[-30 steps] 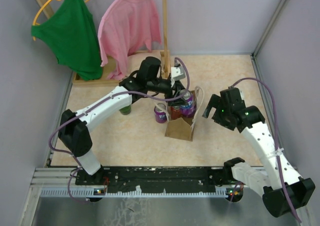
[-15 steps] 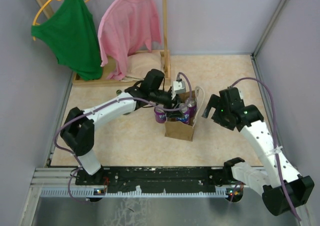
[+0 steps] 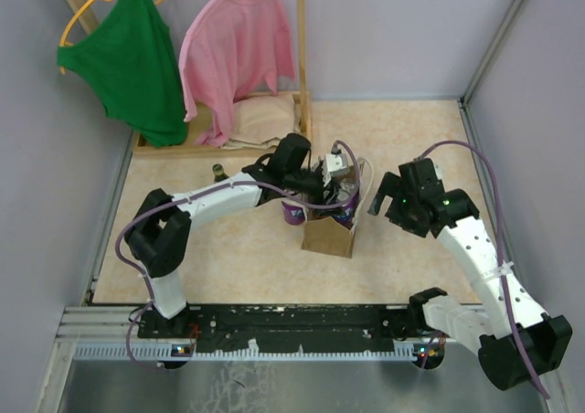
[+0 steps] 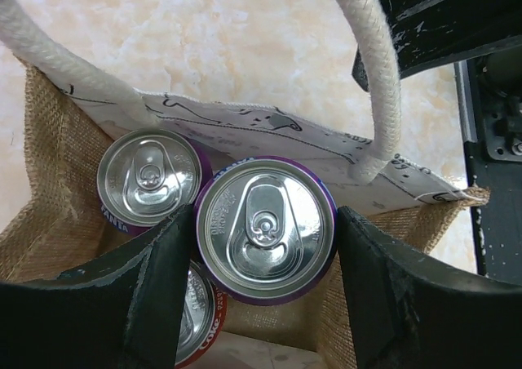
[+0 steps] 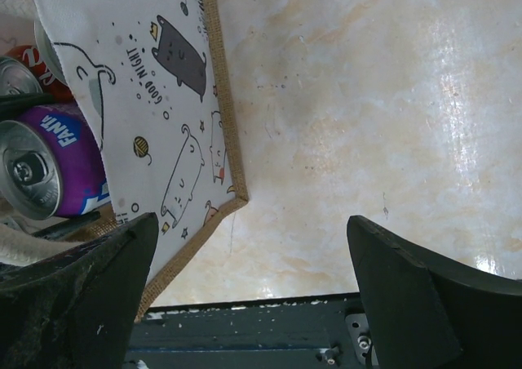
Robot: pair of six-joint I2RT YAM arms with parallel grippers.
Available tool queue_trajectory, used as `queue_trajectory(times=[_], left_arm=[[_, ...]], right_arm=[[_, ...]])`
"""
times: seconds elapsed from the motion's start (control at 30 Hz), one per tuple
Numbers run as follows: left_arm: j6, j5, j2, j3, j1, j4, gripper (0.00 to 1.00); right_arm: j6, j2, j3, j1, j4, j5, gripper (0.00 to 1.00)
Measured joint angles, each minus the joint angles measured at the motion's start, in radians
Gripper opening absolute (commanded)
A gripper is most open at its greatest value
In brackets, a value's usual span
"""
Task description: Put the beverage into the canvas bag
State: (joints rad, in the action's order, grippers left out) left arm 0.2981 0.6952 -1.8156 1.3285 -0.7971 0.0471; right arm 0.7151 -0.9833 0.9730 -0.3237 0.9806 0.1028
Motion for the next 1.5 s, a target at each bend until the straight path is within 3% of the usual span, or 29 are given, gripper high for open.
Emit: queue_trajectory(times=[0.8,1.1,1.33,1.5], left_arm=[[0.117,-0.109,-0.012,-0.098,-0.052,-0.124,0.02],[0.127,-0.128,-0.018,-0.099,-0.062,-0.13,0.56],[0.127,-0.138,-0.019,-0.098,-0.066,-0.131,0.75],[0.126,-0.143,-0.018,-0.097,-0.071,-0.134,0.8]], right_arm=[[-0.003,0.0,0.0,0.0,0.0,-0.003,0.99],[-0.006,-0.002,0.0,0.0,-0.001,-0.005,0.99],[-0.007,-0.01,0.0,0.0,-0.007,-0.013,0.99],[-0.008,-0.015,0.0,0.0,-0.008,-0.02,0.99]])
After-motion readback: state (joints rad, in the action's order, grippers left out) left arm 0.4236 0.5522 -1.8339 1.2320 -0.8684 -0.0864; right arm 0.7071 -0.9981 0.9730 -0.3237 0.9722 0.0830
